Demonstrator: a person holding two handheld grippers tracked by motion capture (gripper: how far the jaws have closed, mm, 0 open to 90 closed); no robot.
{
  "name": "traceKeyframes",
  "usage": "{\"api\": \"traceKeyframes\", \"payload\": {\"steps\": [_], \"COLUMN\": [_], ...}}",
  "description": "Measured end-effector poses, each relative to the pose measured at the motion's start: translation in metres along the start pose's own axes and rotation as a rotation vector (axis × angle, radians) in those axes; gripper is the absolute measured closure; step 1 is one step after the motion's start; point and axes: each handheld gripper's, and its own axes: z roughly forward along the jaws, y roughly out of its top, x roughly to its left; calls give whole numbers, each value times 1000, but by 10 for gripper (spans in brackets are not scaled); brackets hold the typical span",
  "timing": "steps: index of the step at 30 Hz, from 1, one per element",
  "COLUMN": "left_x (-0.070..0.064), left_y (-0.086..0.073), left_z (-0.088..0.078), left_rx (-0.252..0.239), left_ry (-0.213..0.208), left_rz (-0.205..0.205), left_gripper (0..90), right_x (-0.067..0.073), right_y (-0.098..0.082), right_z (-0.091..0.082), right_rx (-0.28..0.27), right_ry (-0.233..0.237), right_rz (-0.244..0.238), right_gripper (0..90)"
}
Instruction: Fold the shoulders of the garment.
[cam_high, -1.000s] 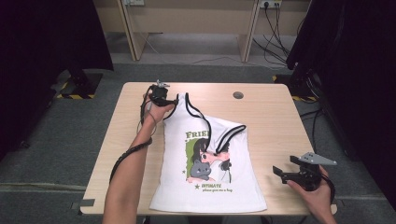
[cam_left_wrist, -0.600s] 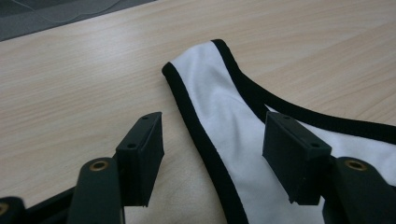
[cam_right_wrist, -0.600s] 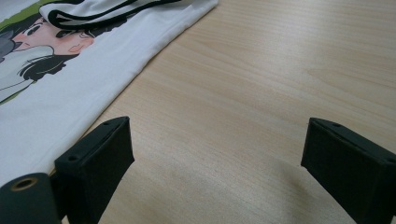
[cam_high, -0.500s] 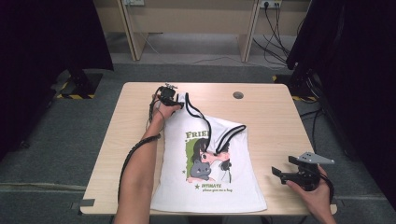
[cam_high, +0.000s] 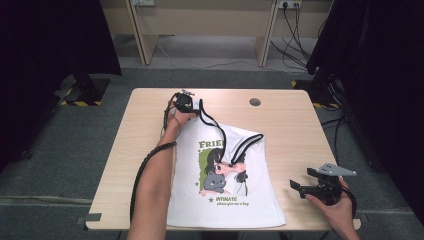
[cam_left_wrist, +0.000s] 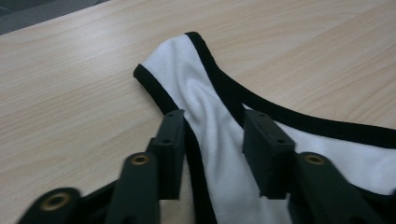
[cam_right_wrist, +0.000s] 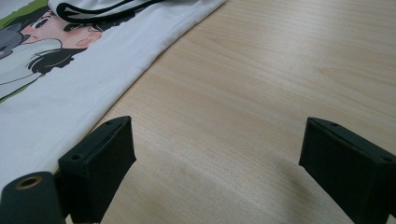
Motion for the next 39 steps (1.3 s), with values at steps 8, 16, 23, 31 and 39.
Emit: {"api": "traceKeyframes", "payload": {"steps": [8,16,23,31,39], "left_x": [-3,-4,-5,-11,-15], "left_y": [-2,-2,-2,3,6], "left_z": [0,0,-3,-15,-30], "left_rx": [-17,-18,-37,-75,-105], "left_ry": [-27,-21,-30,-17,-17], "left_rz": [-10,-29,-50,-24,-23], "left_gripper": [835,842,846,846,844], "right_x": [0,0,0,0,1], "right_y": [0,0,0,0,0], "right_z": [0,0,0,0,1], "right_rx": [-2,1,2,5,11], "right_ry": [1,1,1,3,0], "right_rz": [-3,-1,1,1,-7], "right_gripper": [105,106,108,108,110]}}
